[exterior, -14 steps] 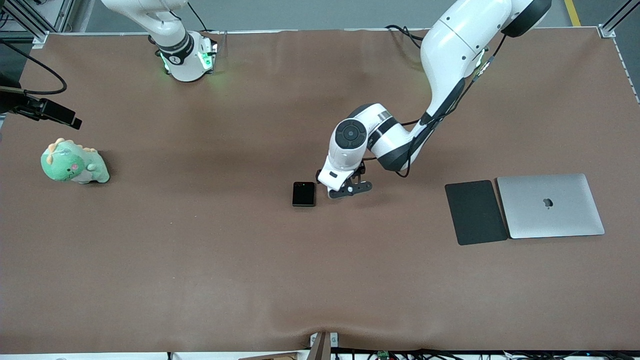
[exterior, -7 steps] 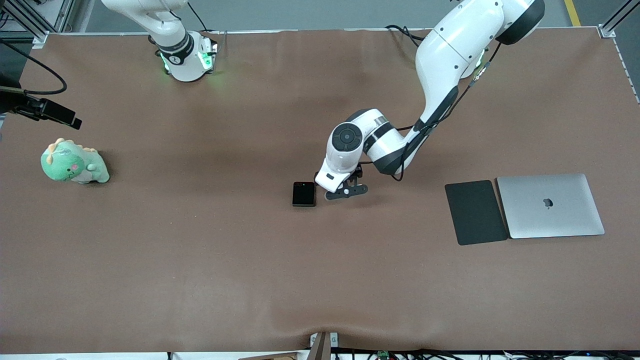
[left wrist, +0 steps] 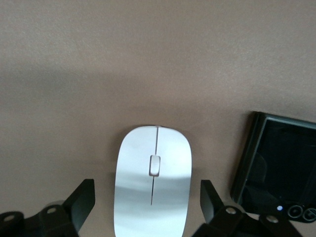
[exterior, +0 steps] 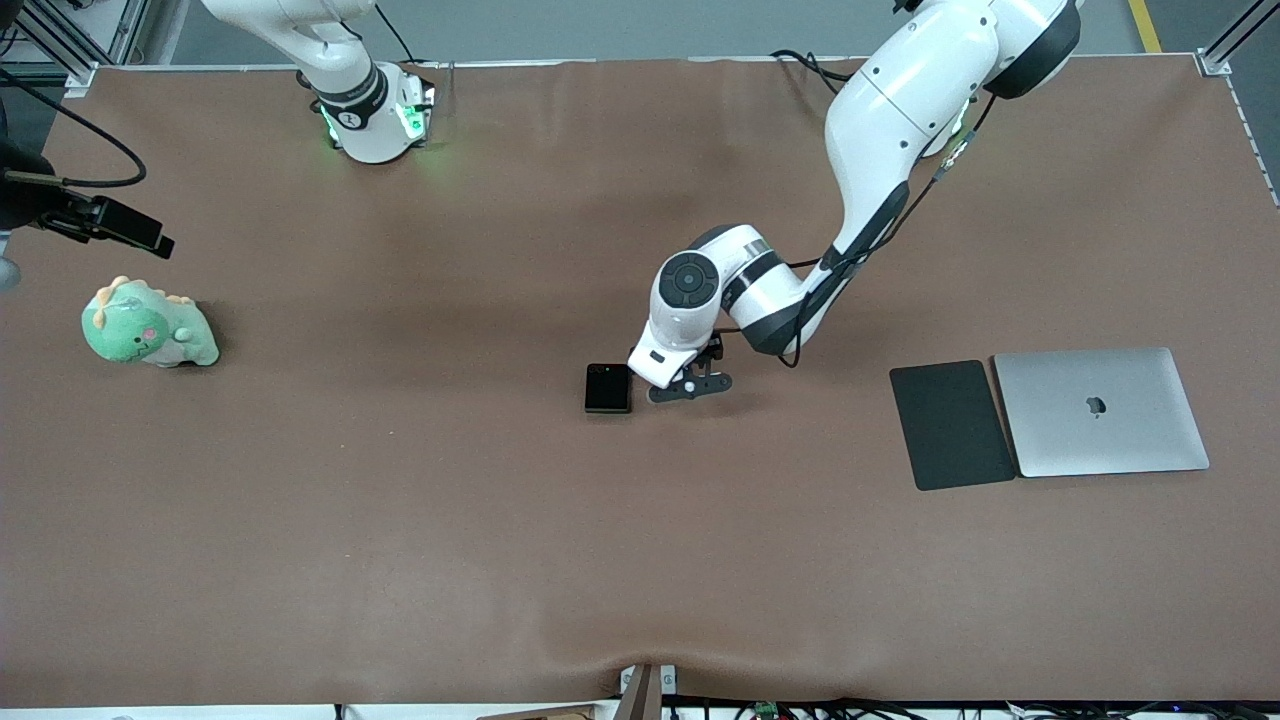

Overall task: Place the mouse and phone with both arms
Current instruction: 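Grasp the white mouse with the left gripper while the right gripper reaches out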

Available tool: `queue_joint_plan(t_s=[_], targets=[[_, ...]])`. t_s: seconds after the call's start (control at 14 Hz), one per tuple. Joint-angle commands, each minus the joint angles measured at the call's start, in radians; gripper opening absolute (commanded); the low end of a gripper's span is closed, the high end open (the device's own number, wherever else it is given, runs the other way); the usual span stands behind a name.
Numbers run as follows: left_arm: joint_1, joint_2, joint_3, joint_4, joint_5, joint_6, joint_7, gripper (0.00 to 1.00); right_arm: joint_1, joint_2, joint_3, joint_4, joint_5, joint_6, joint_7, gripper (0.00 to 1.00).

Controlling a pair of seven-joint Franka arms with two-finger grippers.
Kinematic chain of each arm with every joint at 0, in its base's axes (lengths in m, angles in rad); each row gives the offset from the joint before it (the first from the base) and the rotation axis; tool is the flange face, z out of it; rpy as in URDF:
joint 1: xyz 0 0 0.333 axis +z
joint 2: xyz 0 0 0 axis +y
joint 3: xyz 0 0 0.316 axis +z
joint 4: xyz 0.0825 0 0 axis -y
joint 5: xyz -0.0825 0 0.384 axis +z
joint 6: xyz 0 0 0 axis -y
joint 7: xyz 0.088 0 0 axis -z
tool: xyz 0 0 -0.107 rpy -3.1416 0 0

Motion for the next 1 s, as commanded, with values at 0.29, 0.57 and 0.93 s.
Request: queue_joint_plan(t_s=[0.29, 0.57, 0.93], targets=[[-0.021, 0.039, 0.005, 0.043, 0.038, 0.017, -0.029, 0.86, 0.081, 0.127, -0.002, 0.012, 0.020, 0.115, 0.011, 1.00], [-0.021, 0.040, 0.005, 0.043, 0.036, 0.017, -0.026, 0.77, 0.193, 0.281, -0.001, 0.014, 0.025, 0.242, 0.012, 1.00], [-0.020, 0.039, 0.005, 0.043, 0.051, 0.017, -0.019, 0.57, 0.288, 0.407, -0.002, 0.014, 0.114, 0.440, 0.017, 1.00]])
